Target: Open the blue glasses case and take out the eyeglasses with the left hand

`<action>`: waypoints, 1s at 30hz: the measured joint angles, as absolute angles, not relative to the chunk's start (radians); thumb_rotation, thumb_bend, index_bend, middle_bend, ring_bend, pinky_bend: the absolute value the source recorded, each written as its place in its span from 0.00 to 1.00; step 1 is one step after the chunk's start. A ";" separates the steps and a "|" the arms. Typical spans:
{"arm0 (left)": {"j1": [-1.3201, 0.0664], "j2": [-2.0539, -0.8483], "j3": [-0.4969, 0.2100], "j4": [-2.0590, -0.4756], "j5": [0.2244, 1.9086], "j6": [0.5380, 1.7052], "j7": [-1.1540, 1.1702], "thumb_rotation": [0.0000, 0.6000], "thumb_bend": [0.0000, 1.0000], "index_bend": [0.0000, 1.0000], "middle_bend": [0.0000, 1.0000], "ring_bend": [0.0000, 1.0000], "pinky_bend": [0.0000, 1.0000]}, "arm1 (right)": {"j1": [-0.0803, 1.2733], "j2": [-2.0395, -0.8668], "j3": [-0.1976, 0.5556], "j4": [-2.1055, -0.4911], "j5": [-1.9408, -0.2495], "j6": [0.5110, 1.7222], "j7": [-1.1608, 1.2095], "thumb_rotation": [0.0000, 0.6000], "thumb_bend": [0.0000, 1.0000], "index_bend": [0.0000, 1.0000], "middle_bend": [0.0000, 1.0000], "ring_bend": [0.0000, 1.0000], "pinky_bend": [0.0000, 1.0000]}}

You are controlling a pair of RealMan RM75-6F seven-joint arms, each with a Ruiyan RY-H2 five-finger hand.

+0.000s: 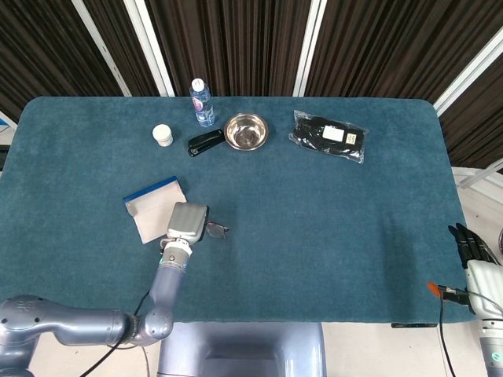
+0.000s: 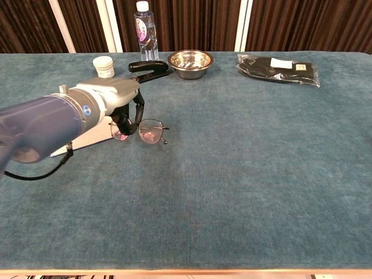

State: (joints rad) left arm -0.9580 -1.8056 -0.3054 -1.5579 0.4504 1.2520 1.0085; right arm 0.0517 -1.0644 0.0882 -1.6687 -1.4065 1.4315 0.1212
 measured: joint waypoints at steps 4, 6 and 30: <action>-0.978 -1.840 -0.332 -1.529 0.407 1.265 1.021 1.00 0.51 0.61 1.00 0.98 0.99 | 0.051 -1.064 0.088 -1.665 -1.412 1.435 0.118 1.00 0.18 0.00 0.00 0.00 0.24; -0.988 -1.861 -0.352 -1.514 0.385 1.270 1.024 1.00 0.51 0.61 1.00 0.98 0.99 | 0.051 -1.066 0.087 -1.661 -1.417 1.440 0.115 1.00 0.18 0.00 0.00 0.00 0.24; -1.035 -1.918 -0.406 -1.469 0.342 1.271 1.018 1.00 0.22 0.37 1.00 0.97 0.99 | 0.050 -1.059 0.088 -1.665 -1.411 1.436 0.121 1.00 0.19 0.00 0.00 0.00 0.24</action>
